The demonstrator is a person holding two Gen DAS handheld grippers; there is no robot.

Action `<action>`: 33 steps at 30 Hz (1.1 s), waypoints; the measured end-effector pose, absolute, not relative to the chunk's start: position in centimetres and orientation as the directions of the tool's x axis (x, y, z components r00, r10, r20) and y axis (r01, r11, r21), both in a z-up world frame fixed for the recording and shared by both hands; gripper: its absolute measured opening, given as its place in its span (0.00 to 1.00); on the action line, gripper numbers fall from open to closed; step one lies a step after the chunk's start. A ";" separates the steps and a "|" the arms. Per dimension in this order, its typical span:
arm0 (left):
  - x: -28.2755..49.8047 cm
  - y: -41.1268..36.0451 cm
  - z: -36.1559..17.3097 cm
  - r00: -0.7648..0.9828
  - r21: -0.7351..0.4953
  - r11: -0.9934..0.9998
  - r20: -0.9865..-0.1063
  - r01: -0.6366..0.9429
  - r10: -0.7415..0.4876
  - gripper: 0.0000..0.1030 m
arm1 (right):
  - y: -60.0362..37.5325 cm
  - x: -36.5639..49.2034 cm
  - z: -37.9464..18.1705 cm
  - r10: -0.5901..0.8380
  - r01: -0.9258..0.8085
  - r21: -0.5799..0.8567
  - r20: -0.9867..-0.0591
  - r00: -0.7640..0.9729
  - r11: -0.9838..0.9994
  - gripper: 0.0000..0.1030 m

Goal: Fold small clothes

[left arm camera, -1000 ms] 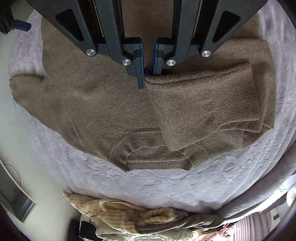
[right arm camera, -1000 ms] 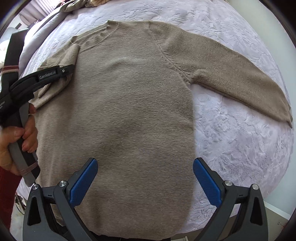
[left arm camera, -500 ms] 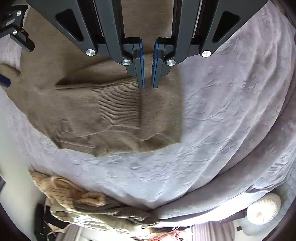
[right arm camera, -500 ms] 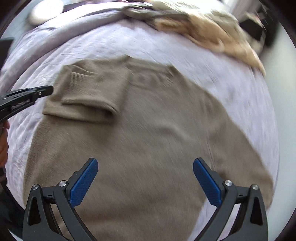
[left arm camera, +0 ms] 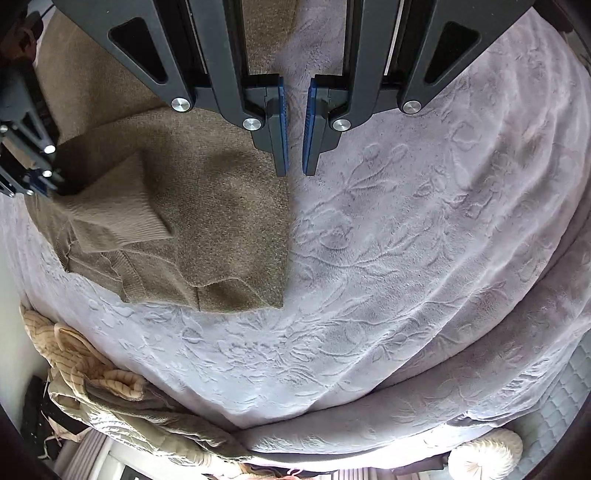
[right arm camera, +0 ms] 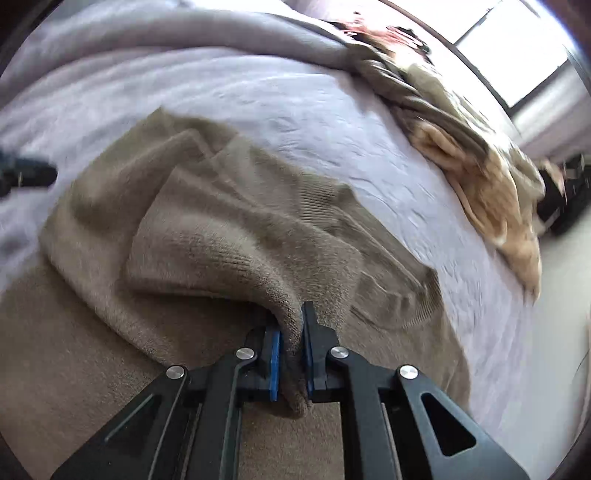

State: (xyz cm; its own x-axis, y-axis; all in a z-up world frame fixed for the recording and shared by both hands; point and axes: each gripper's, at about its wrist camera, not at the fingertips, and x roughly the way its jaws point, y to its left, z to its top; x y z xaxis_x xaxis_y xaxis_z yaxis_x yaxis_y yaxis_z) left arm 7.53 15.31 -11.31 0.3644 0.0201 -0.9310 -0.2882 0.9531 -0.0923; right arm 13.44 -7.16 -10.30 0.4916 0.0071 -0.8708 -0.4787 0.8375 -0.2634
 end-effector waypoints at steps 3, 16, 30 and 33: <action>7.8 15.4 -11.5 0.355 -0.092 0.950 -0.935 -0.298 0.021 0.07 | -15.5 14.9 -9.1 0.157 -0.167 0.092 -0.885 0.439 0.982 0.10; 8.5 14.5 -11.2 0.347 -0.078 0.952 -0.937 -0.296 0.031 0.07 | -28.5 14.6 -13.6 0.456 0.324 0.584 -0.799 0.392 0.744 0.59; 4.3 10.6 -12.7 0.281 -0.052 0.994 -0.960 -0.096 -0.023 0.07 | -29.4 12.8 -14.3 0.459 0.283 0.557 -0.818 0.346 0.781 0.54; 4.7 9.2 -13.9 0.268 -0.030 0.998 -0.963 -0.062 -0.012 0.07 | -29.4 13.4 -14.5 0.466 0.301 0.573 -0.808 0.360 0.762 0.54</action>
State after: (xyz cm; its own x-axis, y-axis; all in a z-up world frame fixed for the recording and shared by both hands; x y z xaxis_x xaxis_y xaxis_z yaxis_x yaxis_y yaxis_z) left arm 4.70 9.23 -13.87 0.2679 -0.0124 -0.9634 -0.0620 0.9976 -0.0301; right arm 13.43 -29.40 -14.45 0.3595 0.4663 -0.8082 0.3008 0.7620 0.5735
